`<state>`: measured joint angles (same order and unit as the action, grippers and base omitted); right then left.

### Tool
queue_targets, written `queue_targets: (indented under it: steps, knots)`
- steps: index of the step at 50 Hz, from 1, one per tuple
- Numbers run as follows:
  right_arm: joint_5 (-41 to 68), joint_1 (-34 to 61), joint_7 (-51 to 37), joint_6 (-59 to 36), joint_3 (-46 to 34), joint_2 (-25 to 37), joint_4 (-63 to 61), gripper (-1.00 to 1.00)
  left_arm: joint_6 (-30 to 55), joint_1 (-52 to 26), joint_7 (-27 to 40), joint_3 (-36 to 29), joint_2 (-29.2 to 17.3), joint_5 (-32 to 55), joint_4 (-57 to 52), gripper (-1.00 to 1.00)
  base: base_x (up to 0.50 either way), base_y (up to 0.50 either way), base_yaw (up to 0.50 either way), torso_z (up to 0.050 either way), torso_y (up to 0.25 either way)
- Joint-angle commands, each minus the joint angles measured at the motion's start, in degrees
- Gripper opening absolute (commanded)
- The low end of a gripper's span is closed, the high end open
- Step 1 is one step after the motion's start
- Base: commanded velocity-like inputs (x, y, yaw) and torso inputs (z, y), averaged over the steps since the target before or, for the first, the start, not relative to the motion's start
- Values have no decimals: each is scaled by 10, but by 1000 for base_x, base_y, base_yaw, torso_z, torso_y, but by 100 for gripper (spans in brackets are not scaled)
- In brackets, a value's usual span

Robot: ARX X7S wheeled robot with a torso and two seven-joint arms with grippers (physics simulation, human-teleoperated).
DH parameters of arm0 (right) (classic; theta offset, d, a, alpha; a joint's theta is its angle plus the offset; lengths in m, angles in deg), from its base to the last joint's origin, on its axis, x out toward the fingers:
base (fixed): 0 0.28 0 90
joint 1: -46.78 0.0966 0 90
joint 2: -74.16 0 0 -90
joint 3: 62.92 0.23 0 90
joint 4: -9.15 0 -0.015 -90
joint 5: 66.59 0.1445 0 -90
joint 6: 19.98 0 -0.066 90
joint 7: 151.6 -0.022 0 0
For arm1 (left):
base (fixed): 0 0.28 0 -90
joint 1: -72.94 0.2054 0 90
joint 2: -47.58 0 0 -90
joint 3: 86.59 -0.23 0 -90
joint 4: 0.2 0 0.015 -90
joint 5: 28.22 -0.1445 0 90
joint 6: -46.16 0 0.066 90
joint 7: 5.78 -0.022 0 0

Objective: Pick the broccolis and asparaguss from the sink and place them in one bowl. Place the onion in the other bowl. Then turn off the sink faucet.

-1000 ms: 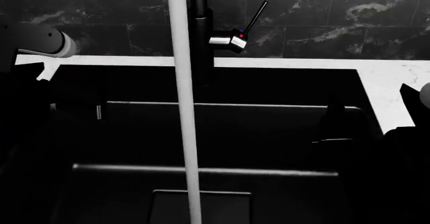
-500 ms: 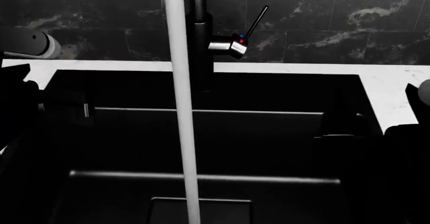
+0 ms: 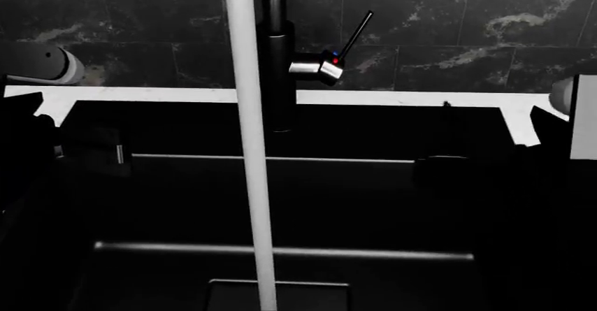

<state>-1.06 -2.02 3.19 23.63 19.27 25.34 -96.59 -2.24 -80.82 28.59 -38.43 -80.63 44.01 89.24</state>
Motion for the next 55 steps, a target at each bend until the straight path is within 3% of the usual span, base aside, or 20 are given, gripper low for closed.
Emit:
queue_targets:
  steps: [1,9,11,18,37,47,55]
  knots:
    - [-96,144,86,39,-89,-95,219,100,-5,3,-3,0,2,-2,4,100,0,0,0,0,0]
    - [-190,259,218,125,-150,-160,460,100,-10,4,-9,-1,4,-7,12,100,0,0,0,0,0]
    - [-196,301,271,124,-162,-187,568,100,-12,3,-11,0,4,-9,17,100,0,0,0,0,0]
    - [-271,429,404,295,-188,-273,904,100,-34,6,-22,1,2,-28,16,100,0,0,0,0,0]
    - [-558,427,424,294,75,-301,907,100,-69,9,-30,4,6,-59,23,100,0,0,0,0,0]
    - [-629,427,412,304,120,-305,907,100,-71,6,-32,8,1,-60,25,100,0,0,0,0,0]
    - [-657,439,427,348,99,-315,907,100,-55,-15,-29,9,-3,-54,16,100,0,0,0,1,-82]
